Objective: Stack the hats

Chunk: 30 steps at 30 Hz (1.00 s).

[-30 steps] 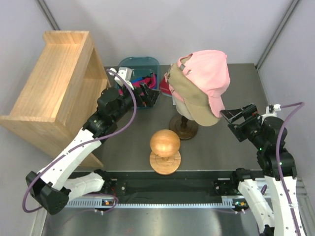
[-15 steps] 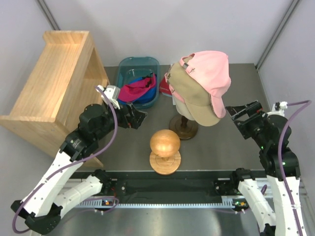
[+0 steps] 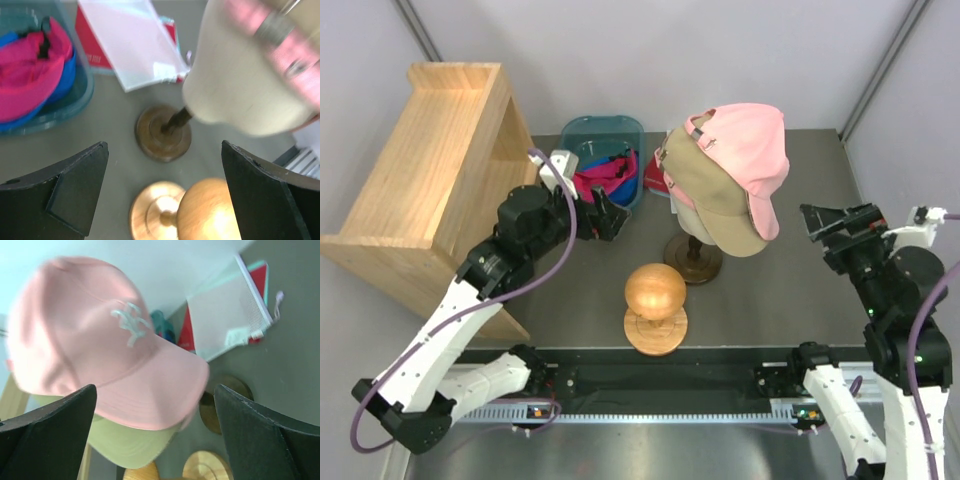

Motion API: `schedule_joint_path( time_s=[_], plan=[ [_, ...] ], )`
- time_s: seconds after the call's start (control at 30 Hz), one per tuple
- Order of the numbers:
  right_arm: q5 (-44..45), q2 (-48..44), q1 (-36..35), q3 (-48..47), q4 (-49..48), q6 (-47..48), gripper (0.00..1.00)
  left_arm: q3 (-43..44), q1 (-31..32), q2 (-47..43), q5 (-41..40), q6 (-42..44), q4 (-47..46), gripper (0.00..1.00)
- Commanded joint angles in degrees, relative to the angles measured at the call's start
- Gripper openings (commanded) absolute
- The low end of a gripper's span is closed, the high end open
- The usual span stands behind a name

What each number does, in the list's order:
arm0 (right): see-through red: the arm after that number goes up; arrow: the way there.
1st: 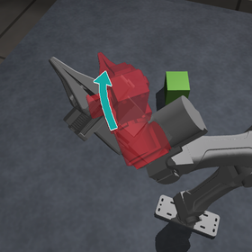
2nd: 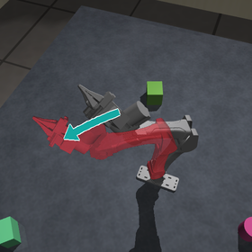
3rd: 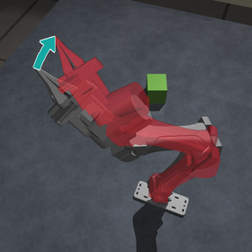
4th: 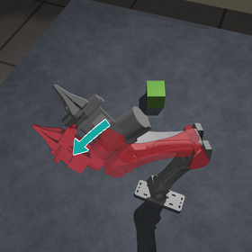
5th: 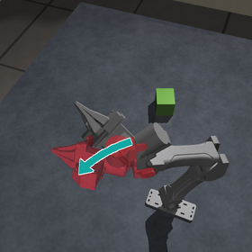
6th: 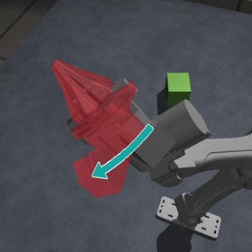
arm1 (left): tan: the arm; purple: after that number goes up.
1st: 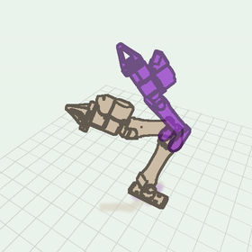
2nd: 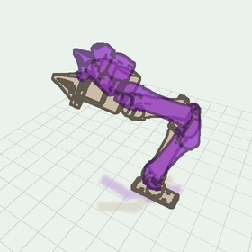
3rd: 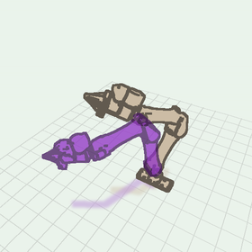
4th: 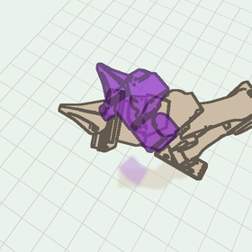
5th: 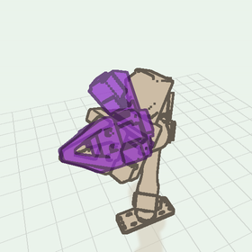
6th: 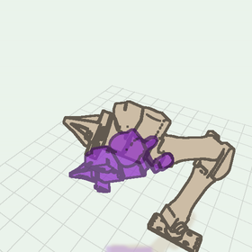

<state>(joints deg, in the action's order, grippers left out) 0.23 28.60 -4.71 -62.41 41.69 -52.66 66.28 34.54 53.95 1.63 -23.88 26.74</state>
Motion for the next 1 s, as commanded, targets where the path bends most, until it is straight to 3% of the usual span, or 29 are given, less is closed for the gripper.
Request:
schedule_joint_path(
  time_s=[0.0,0.4,0.97],
  plan=[
    [0.0,3.3,0.3,-8.3,-8.7,7.4,0.98,8.6,0.1,3.4,-1.0,-0.3,-9.9,0.99],
    [-12.3,19.3,0.3,-14.5,-24.7,12.5,0.77,20.1,0.2,14.9,1.1,-2.9,-28.2,0.99],
    [-20.4,27.8,-0.3,-17.1,-29.1,13.6,0.53,26.4,0.1,22.8,1.9,-1.3,-30.6,0.99]
  ],
)
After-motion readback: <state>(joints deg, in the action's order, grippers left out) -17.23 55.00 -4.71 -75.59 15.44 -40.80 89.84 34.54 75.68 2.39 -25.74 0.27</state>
